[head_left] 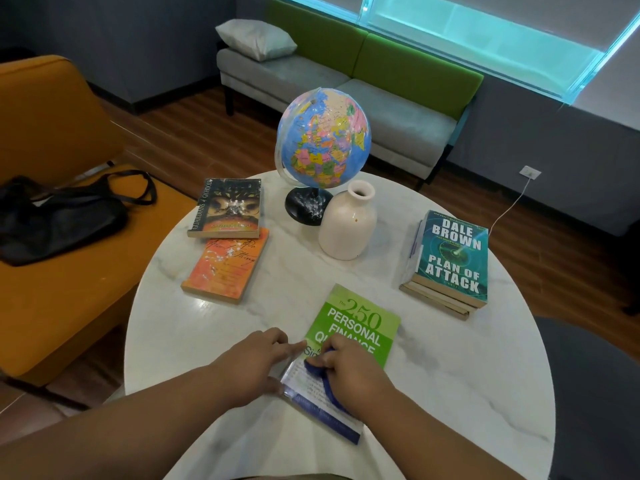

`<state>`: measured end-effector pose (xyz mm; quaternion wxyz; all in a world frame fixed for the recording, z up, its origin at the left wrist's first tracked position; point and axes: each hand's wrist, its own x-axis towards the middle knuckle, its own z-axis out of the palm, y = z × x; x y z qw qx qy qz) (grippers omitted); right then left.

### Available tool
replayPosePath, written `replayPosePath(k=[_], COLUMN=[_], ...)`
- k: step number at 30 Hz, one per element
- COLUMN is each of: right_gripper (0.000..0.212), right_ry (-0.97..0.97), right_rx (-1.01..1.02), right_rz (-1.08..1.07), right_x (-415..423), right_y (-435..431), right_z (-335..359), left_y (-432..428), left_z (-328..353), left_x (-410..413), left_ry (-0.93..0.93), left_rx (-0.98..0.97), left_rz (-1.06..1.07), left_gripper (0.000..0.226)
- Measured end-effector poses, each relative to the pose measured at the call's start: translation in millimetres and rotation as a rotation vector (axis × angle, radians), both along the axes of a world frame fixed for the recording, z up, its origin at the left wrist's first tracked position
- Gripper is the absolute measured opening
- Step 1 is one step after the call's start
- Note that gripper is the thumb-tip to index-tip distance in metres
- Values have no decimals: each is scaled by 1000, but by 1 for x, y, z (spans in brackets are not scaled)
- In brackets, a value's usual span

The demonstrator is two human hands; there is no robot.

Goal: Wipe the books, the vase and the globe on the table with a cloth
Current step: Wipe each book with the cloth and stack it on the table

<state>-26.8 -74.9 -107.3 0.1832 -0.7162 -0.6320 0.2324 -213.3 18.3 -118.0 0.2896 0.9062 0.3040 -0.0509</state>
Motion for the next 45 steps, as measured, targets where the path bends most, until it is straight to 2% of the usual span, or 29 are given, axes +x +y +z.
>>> replayPosePath(k=[2,5,7,10,14,16,19,21,25,30,33,35,39,43,45], right_gripper=[17,41,41,32,23,26,35,34,27,33,32,31,30,27,29], right_ry=[-48,-176,-192,-175,-143,-118,-194,-190,-164,-272,-235,-188,-221,-265,-216], right_rx=[36,6,21,-7,70,90,65,102,44,97,94,75,107,149,82], right_rz=[109,382,486,369,203,293,467,426,232,445,505,433,212,465,563], right_x=[-10,-16,-5,7,-1,-16,-21,-8,0,-20,-1,13,16,1,9], right_y=[-2,-10,-14,-11,-3,-11,-29,-28,-18,-32,-38,-35,-27,-48,-61], right_z=[-3,-2,-8,-1,2,3,-3,-7,-10,-11,-7,-6,-14,-17,-11], left_y=[1,2,2,1,4,7,8,7,6,6,6,6,5,5,4], left_z=[-2,-2,-2,0,2,3,3,5,8,6,8,9,11,11,11], left_x=[0,0,0,1,2,3,3,3,3,2,3,4,4,5,5], left_ry=[0,-7,5,26,64,71,65,72,89,77,86,92,99,90,90], left_rx=[-2,-11,-8,2,-17,-33,-52,-40,-30,-55,-49,-39,-35,-26,-34], left_rz=[-14,-24,-25,-40,-80,-93,-93,-96,-100,-96,-92,-91,-86,-88,-84], left_gripper=[79,79,80,80,81,79,75,75,82,84,81,80,79,75,76])
